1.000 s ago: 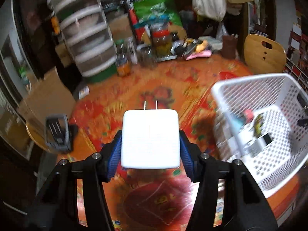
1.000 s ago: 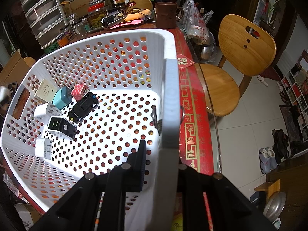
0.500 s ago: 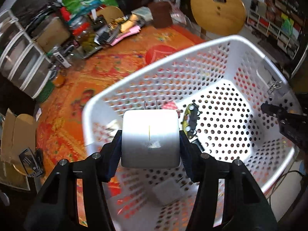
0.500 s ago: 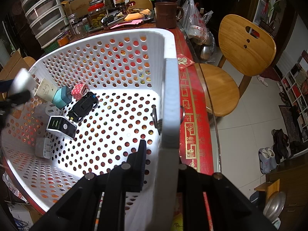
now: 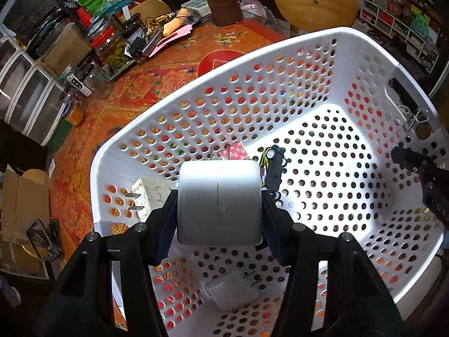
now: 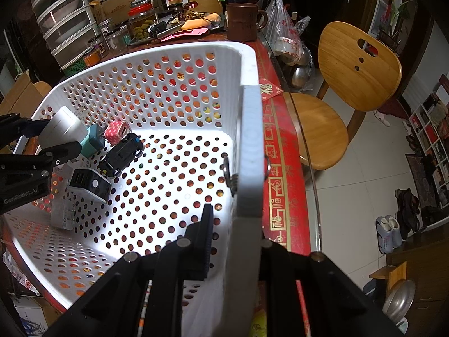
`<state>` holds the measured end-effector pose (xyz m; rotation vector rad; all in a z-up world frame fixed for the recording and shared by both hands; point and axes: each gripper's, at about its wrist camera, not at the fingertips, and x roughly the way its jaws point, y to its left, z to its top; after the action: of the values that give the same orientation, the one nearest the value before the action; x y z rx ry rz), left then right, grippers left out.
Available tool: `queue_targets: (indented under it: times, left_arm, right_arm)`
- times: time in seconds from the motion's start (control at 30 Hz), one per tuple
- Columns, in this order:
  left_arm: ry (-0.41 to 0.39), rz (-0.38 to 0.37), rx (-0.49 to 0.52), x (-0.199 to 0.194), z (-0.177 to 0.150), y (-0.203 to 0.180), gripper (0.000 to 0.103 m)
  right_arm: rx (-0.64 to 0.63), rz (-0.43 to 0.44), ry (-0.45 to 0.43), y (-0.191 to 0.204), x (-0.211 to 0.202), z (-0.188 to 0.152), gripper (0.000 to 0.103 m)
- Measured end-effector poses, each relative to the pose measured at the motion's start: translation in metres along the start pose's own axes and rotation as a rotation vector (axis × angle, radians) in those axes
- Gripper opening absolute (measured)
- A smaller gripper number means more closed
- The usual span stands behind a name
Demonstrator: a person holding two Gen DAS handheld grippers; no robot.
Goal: Organize rigid objects
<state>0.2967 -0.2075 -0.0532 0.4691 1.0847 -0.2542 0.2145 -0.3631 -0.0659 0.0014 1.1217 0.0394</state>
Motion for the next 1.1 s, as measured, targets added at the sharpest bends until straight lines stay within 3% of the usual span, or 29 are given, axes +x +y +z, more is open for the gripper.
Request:
queue_targets:
  times: [0.2,0.27,0.33,0.4,0.77,1.1]
  left_arm:
    - [-0.011,0.016,0.016,-0.002,0.0,-0.002,0.055]
    - [-0.024,0.01,0.016,-0.006,0.001,-0.002,0.06]
    - [-0.056,0.03,0.017,-0.013,0.002,-0.001,0.087]
    - [-0.092,0.052,0.028,-0.021,0.001,-0.001,0.101]
    - [-0.162,0.054,0.02,-0.043,-0.006,0.004,0.101]
    - [-0.296,0.026,-0.074,-0.077,-0.037,0.03,0.102]
  right_arm:
    - [0.0,0.0,0.0,0.0,0.0,0.0,0.014]
    - [0.0,-0.001,0.0,0.0,0.0,0.0,0.014]
    - [0.0,0.001,0.0,0.0,0.0,0.0,0.014]
    - [0.002,0.002,0.001,-0.001,0.0,0.0,0.014]
    - [0.001,0.002,0.0,0.0,0.001,0.001,0.015]
    - [0.001,0.0,0.0,0.002,0.001,0.001,0.016]
